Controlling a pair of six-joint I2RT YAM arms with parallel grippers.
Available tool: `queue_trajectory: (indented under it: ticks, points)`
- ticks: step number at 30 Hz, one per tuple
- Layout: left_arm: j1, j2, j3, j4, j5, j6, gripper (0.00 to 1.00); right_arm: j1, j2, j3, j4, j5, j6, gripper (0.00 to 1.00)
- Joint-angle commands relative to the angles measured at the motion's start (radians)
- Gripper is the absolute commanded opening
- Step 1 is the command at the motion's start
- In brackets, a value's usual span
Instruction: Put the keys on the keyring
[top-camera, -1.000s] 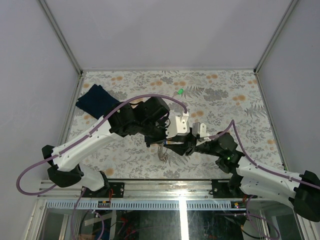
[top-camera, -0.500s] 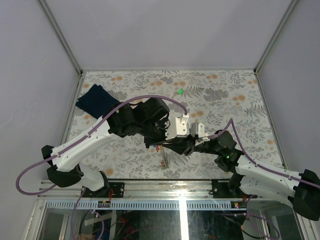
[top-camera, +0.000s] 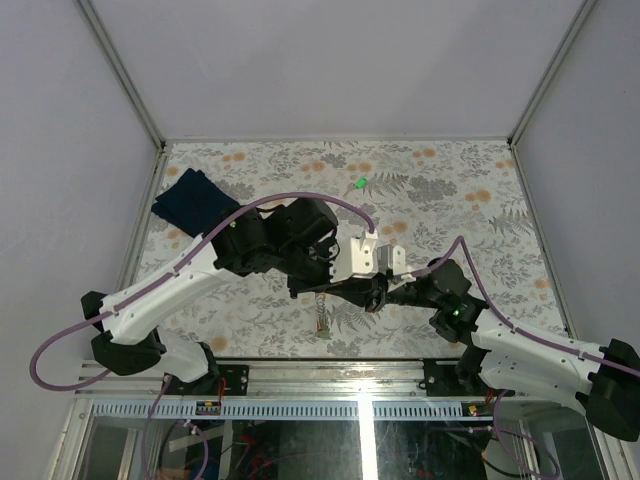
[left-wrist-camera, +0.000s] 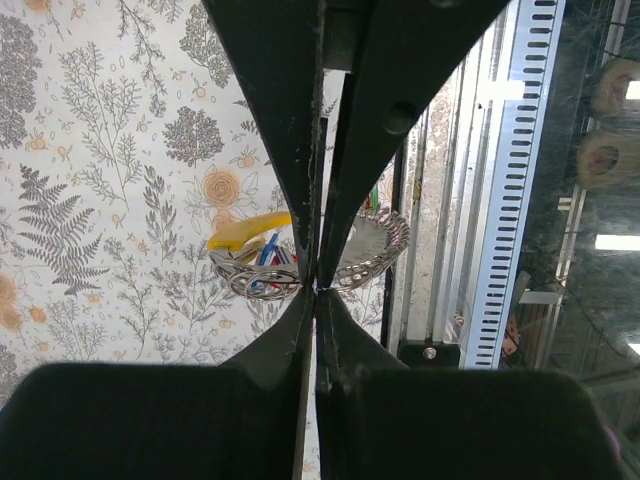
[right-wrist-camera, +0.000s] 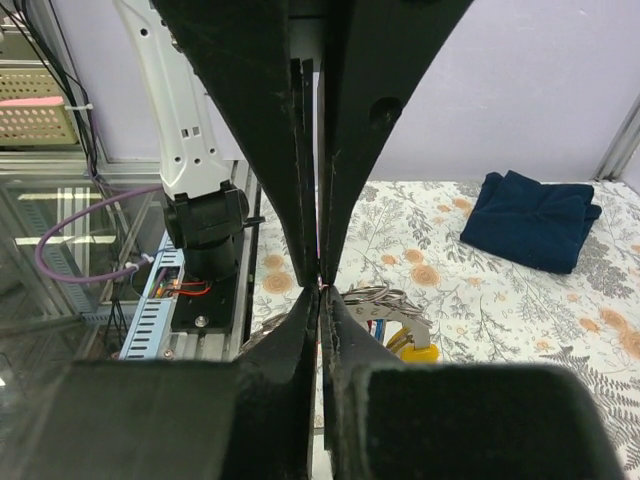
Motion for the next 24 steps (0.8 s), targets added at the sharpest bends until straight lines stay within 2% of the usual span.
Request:
queue_trajectory:
  ticks: [1,5,9,12,15,20,24]
  points:
    - [-0.009,-0.068,0.04,0.073,0.057,0.01,0.06,0.008,-0.011,0.05,0.1,0.014,0.04,0.0]
    - [-0.009,-0.165,-0.012,0.217,0.079,-0.018,0.17,0.007,-0.021,0.059,0.162,0.03,0.104,0.0]
    - [-0.009,-0.348,-0.171,0.493,0.059,-0.091,0.25,0.007,-0.011,0.043,0.327,0.062,0.217,0.0]
    - [-0.01,-0.49,-0.332,0.759,0.035,-0.169,0.28,0.008,0.003,0.035,0.446,0.096,0.284,0.0]
    - [-0.009,-0.602,-0.469,0.954,0.017,-0.246,0.3,0.006,0.019,0.034,0.557,0.119,0.332,0.0]
    - [-0.01,-0.696,-0.623,1.195,0.031,-0.349,0.32,0.006,0.068,0.063,0.737,0.123,0.406,0.0]
    - [-0.009,-0.698,-0.666,1.295,0.094,-0.386,0.32,0.007,0.105,0.102,0.839,0.119,0.461,0.0]
